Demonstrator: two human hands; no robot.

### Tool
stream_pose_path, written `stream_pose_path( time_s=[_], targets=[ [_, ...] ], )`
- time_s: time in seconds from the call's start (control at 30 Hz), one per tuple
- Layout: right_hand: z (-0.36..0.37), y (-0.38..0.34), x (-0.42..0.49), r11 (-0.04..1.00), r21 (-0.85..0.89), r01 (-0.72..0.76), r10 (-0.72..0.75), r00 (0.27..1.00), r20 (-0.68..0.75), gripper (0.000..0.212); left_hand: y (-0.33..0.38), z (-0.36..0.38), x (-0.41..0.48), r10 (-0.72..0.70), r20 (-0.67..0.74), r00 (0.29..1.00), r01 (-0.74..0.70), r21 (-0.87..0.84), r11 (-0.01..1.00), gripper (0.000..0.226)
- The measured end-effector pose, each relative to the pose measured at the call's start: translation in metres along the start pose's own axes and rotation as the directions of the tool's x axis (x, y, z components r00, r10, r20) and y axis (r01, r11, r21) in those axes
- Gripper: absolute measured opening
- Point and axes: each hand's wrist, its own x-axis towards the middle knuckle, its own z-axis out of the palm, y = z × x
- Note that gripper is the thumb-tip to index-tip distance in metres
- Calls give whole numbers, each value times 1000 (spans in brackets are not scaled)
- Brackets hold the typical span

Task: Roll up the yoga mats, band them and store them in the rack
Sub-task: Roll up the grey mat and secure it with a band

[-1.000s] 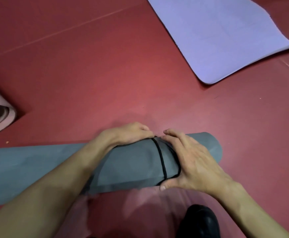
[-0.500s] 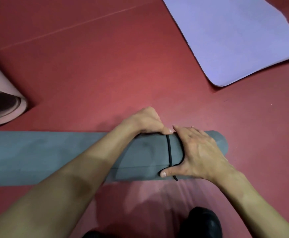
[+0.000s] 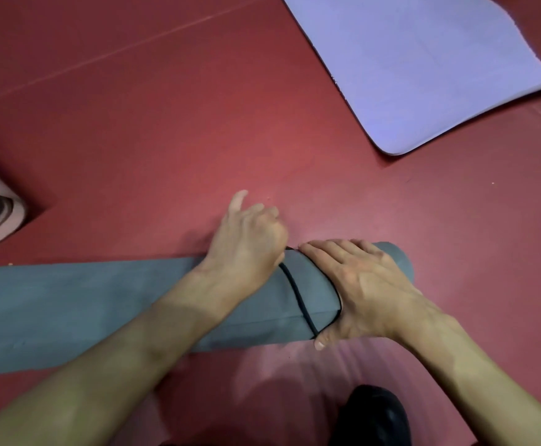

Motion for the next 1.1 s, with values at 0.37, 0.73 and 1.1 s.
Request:
stream_pose_path(
  time_s=[0.37,0.73,1.1],
  targets=[
    [-4,-2,-10,998,62,-17,20,998,-56,137,-17,-1,-44,-130,62,990,140,-211,967,25],
    [-11,-12,-14,997,44,-60,66,989,-136,126,58,33,-92,-391,-214,895,258,-466,846,47],
    [-26,-7,-31,979,72,-191,203,942,-266,121,79,34,-86,-436,-433,789,209,-479,853,24]
  ],
)
